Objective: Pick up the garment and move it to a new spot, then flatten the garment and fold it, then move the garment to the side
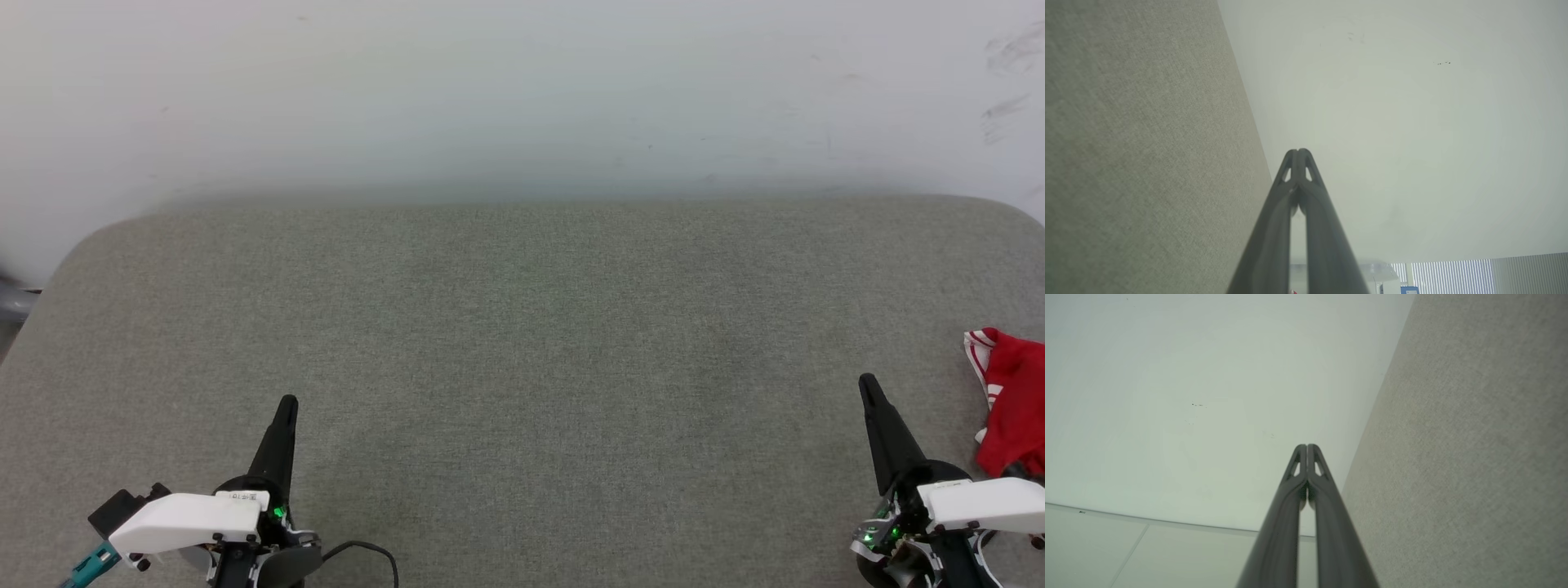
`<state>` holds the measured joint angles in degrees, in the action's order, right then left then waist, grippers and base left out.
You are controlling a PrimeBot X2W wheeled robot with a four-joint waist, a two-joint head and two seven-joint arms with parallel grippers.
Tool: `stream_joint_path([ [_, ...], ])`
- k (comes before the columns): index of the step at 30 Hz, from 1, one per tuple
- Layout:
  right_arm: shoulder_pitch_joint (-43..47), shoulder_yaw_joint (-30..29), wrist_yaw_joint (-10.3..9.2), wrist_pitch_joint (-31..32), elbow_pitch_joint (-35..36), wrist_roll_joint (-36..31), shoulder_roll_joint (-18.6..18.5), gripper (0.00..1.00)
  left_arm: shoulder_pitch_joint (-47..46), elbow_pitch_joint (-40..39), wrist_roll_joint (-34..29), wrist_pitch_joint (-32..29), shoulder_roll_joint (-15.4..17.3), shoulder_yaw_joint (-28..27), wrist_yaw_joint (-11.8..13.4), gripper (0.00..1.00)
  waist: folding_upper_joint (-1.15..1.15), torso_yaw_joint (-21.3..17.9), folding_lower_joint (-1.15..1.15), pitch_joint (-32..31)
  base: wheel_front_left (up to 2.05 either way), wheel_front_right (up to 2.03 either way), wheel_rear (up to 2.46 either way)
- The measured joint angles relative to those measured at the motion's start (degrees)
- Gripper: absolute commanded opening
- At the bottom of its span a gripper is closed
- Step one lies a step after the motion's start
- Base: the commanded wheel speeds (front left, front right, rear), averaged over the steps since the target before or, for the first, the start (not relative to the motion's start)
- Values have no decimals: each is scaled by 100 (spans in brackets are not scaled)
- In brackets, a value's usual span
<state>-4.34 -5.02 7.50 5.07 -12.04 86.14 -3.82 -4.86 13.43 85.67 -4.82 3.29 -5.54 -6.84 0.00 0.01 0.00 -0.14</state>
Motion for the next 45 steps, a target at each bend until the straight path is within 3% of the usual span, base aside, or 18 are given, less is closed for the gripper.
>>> stream_joint_path([
  [18, -134, -27, 0, 36, -202, 705, 4, 0, -112, 65, 654, -171, -38, -98, -56, 0, 0, -1, 0, 32, 0, 0, 0],
  [45, -149, -65, 0, 77, -207, 708, 25, 0, -123, 68, 673, -176, -40, -102, -57, 0, 0, -1, 0, 32, 0, 0, 0],
])
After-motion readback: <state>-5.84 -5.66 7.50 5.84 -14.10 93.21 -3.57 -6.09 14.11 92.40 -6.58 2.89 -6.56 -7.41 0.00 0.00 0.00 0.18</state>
